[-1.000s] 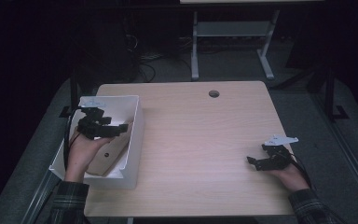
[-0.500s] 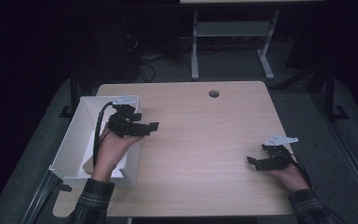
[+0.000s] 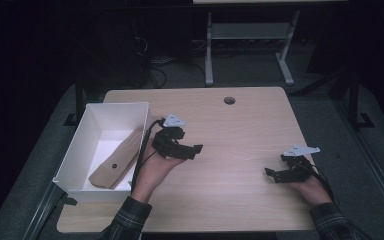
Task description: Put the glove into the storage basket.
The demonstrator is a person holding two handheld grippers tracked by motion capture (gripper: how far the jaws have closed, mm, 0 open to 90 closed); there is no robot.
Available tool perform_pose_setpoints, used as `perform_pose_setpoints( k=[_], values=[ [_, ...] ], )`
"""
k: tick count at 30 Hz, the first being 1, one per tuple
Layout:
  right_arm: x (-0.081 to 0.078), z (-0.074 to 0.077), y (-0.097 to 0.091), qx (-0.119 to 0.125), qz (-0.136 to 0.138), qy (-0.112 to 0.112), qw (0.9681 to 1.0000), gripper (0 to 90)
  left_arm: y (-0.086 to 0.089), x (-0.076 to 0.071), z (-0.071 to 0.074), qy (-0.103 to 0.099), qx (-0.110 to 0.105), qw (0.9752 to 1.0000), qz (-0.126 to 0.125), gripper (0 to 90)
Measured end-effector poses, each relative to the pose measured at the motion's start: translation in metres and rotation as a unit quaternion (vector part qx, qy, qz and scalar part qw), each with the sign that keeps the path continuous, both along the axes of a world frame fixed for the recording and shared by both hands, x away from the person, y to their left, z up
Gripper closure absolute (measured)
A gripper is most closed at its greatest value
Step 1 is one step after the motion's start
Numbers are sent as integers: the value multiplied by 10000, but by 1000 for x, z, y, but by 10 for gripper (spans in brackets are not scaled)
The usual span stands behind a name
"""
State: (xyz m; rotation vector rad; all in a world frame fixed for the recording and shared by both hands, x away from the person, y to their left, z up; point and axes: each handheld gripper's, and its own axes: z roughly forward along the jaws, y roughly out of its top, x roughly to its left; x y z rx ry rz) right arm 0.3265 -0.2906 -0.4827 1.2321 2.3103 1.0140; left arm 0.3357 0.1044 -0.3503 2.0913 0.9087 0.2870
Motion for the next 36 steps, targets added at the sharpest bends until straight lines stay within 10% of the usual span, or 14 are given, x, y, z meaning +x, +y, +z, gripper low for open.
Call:
perform_pose_setpoints(
  k=[19,31,36],
  values=[
    [-1,0,0,2,-5,10,10000,131,-18,-15,-73,13,497,9979,-418,210],
    [-1,0,0,1,-1,10,10000,131,-24,-16,-113,99,1212,9911,-545,204],
    [-1,0,0,-6,21,-17,10000,131,-23,-16,-117,187,1064,9927,-536,196]
  ],
)
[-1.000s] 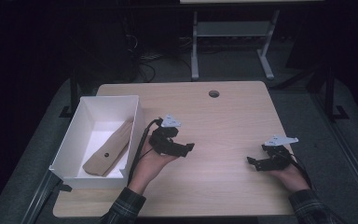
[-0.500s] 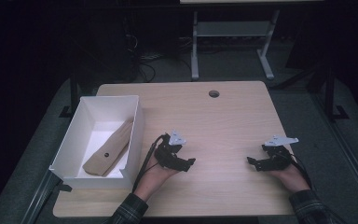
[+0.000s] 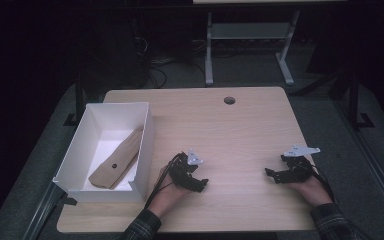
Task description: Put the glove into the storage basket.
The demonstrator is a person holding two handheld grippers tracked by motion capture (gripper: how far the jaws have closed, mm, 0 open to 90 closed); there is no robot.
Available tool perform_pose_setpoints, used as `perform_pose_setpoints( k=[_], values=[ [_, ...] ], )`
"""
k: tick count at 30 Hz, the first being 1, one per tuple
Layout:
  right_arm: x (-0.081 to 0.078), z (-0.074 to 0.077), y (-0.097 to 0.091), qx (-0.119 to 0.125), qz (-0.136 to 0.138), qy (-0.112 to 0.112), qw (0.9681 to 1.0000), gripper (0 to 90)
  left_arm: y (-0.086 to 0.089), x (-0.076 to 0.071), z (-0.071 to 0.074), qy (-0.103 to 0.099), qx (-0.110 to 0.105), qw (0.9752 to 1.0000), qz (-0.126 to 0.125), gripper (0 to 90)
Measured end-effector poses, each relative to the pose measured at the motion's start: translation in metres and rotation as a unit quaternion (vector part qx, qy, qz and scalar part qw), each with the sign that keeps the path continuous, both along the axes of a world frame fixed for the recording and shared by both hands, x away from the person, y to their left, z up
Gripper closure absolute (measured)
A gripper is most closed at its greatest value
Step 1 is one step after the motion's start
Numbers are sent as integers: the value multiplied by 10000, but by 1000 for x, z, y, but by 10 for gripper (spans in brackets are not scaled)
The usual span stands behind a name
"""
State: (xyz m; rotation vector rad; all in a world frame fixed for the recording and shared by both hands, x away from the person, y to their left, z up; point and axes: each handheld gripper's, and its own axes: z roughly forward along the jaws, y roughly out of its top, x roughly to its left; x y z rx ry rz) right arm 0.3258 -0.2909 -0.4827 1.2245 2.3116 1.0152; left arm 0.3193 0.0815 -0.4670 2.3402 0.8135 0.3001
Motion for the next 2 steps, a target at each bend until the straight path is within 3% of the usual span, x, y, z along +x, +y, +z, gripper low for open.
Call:
perform_pose_setpoints(
  k=[2],
  values=[
    [0,0,0,3,-2,6,10000,131,1,0,-1,-7,-23,10000,-17,186]
  ],
)
